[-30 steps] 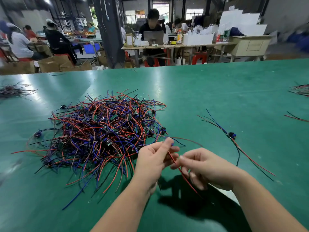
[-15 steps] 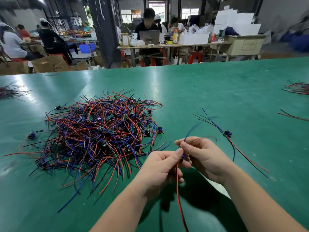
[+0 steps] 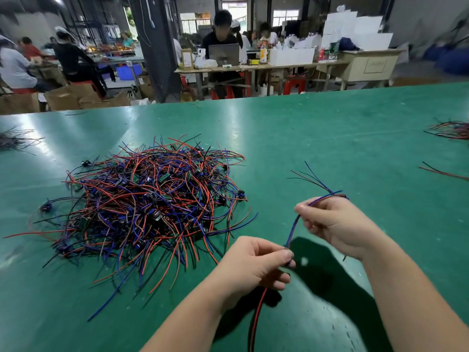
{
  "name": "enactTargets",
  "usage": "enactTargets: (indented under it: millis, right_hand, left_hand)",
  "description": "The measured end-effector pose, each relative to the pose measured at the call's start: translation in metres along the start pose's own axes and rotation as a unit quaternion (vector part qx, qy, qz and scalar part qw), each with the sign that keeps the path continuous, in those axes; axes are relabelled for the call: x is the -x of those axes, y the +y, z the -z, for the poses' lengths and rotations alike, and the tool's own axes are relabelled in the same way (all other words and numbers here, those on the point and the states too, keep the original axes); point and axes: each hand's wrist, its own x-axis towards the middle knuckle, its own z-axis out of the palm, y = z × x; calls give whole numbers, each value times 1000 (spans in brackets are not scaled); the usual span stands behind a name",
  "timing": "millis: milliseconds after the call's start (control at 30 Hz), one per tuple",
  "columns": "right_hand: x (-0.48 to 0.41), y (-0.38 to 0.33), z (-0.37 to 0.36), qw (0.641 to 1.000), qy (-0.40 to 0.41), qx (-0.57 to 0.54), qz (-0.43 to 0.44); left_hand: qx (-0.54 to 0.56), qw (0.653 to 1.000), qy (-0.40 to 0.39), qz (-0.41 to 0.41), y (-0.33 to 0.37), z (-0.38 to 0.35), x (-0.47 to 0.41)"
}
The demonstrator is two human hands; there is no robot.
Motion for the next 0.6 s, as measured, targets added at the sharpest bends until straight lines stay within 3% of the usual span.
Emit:
enactTargets:
  millis: [100,200,467,533,600]
  right_hand:
    - [-4,-10,22,991,95,-91,-6]
    - [-6,-9,27,984,134,-118,-6]
    - [-10,-3,11,977,122,-175,-2]
    - [-12,1,5,975,112,-191,-29]
    - [-10,5,-2,984,83,-153,-50]
  left_hand:
    - [-16,998,-48,26,0,-1,3]
    - [-12,997,-71,29,3,-2,5]
    - [22,988,-155,14,5,9,8]
    - [48,990,-132,-27,6,9,6]
    - [147,984,-73,-65,9,9,2]
